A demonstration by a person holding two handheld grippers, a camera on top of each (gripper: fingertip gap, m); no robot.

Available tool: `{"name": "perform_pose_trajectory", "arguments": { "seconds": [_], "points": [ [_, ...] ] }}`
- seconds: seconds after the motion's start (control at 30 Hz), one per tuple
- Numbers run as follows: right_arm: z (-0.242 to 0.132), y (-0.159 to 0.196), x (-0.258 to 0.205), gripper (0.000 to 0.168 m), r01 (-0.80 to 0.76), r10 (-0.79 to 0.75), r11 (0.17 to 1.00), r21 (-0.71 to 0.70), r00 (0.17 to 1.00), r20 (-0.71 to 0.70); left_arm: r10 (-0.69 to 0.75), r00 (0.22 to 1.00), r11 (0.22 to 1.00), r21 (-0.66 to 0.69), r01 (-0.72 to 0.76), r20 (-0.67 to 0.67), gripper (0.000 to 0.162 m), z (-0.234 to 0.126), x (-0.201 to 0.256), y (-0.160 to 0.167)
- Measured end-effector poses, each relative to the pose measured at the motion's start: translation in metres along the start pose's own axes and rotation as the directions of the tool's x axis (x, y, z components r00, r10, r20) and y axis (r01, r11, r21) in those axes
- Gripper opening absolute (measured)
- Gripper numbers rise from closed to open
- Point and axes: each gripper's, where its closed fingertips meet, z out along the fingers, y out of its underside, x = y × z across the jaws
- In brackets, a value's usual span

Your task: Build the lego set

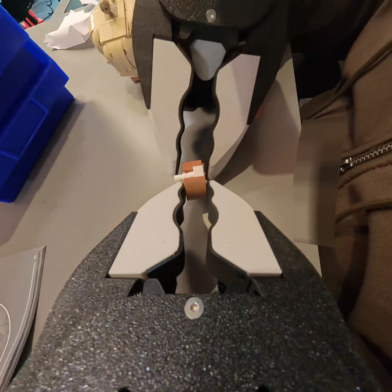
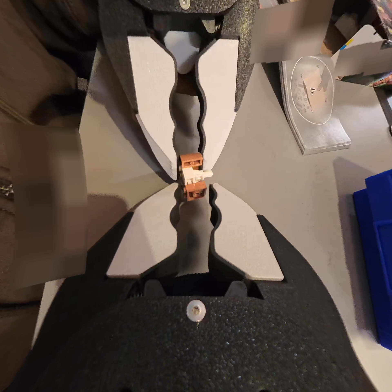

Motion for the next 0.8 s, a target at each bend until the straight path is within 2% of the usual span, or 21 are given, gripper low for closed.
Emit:
{"name": "perform_pose_trajectory", "arguments": {
  "seconds": [0.13,0.53,0.7,0.8],
  "points": [
    [-0.001,-0.003,-0.004,0.021,0.033,-0.034,0.999,0.023,0.999,0.015,0.019,1.0,1.0,0.013,-0.019,-0.016,0.018,-0.002,0.003,-0.001],
    [-0.012,-0.01,-0.01,0.019,-0.027,0.014,0.993,0.114,0.993,0.118,0.038,0.997,0.996,0.08,-0.033,-0.06,0.019,-0.007,0.008,-0.009],
    [-0.013,-0.015,-0.006,0.019,-0.053,0.039,0.988,0.145,0.995,0.095,-0.006,0.998,0.994,0.109,0.012,-0.061,0.019,-0.01,0.005,-0.012],
    [-0.013,-0.011,0.001,0.019,-0.053,0.05,0.991,0.124,0.998,0.031,-0.036,0.998,0.995,0.089,0.04,-0.045,0.018,-0.011,0.001,-0.008]
  ]
}}
